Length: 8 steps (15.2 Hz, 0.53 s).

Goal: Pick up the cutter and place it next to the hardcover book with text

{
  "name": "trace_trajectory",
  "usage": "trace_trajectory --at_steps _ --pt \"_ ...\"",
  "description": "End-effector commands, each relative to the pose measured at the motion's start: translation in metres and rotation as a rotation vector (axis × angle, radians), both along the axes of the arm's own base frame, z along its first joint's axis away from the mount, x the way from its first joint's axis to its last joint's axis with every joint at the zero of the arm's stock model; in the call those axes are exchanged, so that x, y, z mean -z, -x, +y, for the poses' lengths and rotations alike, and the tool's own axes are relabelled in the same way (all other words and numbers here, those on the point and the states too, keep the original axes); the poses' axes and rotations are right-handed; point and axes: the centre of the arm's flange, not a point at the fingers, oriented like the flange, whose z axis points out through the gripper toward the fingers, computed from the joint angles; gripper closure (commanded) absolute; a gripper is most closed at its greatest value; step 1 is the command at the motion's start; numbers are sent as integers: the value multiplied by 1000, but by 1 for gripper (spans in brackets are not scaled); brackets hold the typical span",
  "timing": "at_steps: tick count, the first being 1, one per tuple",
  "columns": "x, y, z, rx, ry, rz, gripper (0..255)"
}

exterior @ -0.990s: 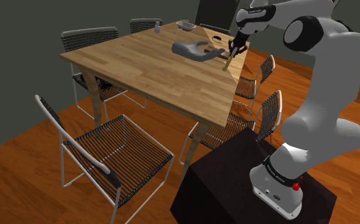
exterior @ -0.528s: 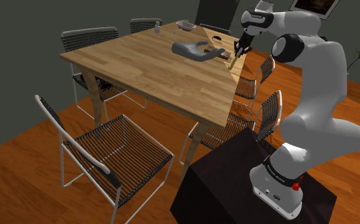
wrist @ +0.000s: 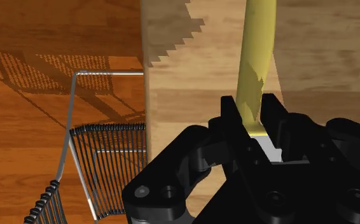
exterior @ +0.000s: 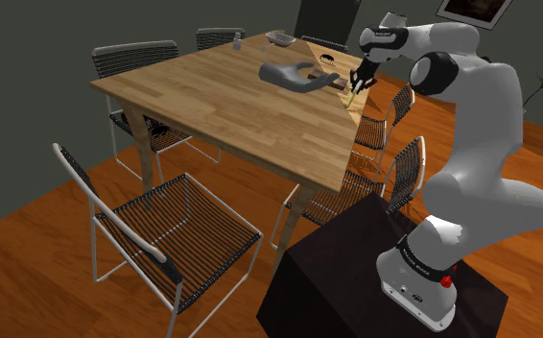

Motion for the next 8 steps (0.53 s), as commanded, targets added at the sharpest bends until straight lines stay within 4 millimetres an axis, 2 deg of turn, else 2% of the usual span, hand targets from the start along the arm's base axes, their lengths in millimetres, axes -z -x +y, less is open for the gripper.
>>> trace_trajectory --at_steps 1,3,4,5,7,8 --pt "13 0 1 -1 -2 2 255" --pt "24 0 1 -1 -2 2 255" --pt "17 0 1 0 -1 1 255" --pt "17 0 1 0 -1 1 0" --pt "22 -20 64 207 228 68 0" --pt "28 -29 85 280 309 91 0"
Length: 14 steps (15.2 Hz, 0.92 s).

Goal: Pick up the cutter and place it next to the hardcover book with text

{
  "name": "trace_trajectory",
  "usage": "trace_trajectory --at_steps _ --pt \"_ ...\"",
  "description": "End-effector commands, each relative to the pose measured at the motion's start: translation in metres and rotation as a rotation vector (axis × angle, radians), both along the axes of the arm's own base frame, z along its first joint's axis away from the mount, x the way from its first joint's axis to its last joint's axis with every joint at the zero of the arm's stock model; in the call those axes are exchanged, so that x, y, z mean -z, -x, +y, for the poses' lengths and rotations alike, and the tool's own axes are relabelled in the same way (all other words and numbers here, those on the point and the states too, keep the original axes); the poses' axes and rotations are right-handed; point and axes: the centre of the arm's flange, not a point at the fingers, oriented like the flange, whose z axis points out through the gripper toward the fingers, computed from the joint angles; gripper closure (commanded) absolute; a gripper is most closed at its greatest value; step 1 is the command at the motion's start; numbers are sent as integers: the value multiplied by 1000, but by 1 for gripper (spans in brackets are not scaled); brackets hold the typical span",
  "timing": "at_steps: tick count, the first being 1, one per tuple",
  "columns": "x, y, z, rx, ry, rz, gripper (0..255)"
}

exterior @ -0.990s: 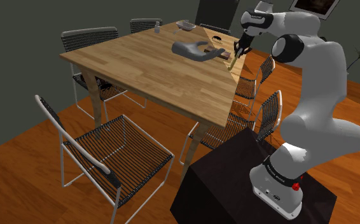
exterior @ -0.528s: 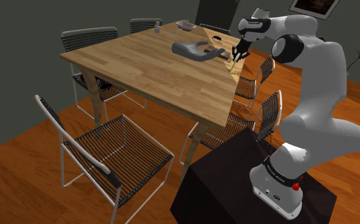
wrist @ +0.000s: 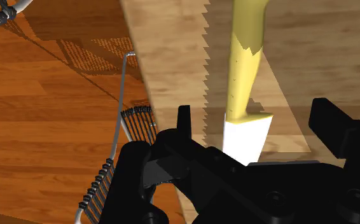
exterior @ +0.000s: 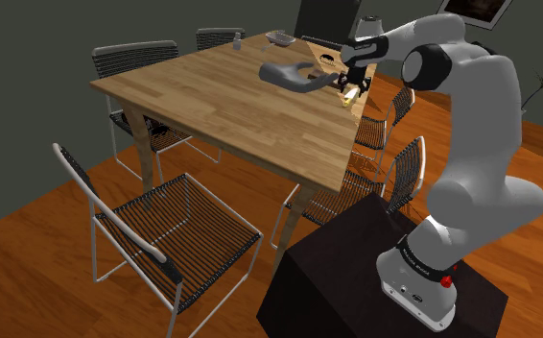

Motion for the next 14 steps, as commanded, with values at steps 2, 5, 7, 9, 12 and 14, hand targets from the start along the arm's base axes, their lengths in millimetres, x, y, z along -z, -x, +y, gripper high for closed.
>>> trace_trajectory --at_steps 2,5,7,9,12,14 --pt "14 -6 20 100 101 3 0" --pt "28 -6 14 100 101 3 0" --pt "38 -6 9 100 101 3 0" --pt "41 -6 8 100 101 3 0" --pt "41 -6 8 100 101 3 0" --pt "41 -6 8 100 101 3 0"
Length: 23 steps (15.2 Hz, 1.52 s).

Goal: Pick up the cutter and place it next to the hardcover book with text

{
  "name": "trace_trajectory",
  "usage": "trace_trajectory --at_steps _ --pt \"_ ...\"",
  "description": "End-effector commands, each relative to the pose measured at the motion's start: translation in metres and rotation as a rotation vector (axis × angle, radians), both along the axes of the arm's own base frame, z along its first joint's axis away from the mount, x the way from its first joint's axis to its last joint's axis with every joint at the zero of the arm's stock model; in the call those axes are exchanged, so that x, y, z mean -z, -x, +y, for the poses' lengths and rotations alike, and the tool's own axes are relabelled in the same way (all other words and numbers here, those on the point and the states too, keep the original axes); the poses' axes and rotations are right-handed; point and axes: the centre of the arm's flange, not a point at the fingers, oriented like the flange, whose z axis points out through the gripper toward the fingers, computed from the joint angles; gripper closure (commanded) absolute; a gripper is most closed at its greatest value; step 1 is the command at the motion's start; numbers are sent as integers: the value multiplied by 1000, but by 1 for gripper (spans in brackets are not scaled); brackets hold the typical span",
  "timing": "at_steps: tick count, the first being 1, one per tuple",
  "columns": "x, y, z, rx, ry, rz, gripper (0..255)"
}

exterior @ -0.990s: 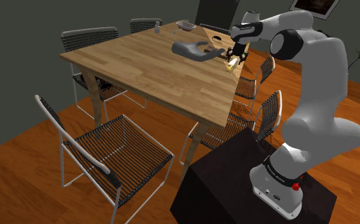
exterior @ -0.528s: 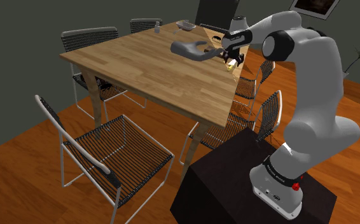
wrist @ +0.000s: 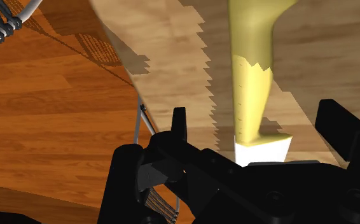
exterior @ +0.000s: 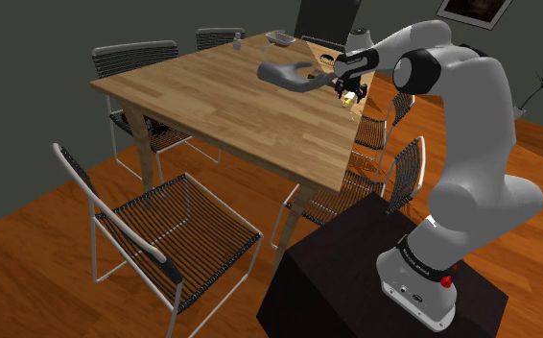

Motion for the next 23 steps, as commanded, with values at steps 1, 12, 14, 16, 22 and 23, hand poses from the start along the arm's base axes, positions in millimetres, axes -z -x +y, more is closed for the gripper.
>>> trace_trajectory --at_steps 1,12,14,16,22,23 --pt "0 0 0 0 0 0 0" --pt "-5 0 0 0 0 0 255" --pt "-16 0 0 0 0 0 255" --pt "-26 0 0 0 0 0 255" --pt "-58 0 0 0 0 0 255" --pt "-63 0 0 0 0 0 255"
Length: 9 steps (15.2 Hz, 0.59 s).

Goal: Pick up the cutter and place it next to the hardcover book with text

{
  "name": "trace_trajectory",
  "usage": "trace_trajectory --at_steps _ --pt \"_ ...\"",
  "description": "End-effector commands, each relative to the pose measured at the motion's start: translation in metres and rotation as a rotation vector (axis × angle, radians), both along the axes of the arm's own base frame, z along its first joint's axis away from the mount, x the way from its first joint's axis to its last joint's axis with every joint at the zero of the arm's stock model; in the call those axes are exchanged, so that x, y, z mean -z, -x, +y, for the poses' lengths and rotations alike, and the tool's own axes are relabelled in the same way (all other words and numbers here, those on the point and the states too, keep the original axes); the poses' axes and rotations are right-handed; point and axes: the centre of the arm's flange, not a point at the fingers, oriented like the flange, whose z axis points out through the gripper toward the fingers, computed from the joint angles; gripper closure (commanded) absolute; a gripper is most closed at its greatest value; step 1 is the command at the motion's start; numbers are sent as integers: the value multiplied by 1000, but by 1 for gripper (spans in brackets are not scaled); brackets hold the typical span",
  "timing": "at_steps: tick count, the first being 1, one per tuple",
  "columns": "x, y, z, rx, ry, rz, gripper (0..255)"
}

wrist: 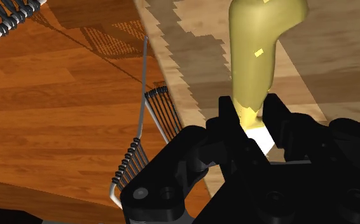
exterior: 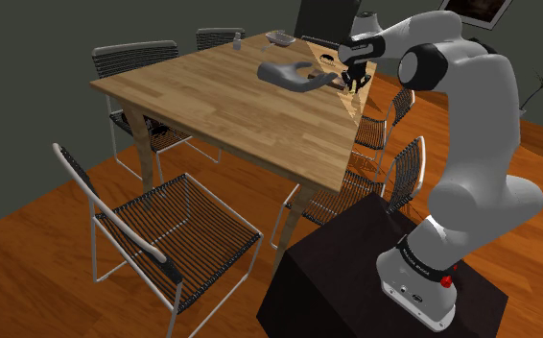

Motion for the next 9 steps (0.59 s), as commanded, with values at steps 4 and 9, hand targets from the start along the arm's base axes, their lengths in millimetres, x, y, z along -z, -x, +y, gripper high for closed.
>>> trace_trajectory --at_steps 4,9 --pt "-27 0 -1 0 0 0 255" --pt "-53 0 -1 0 0 0 255"
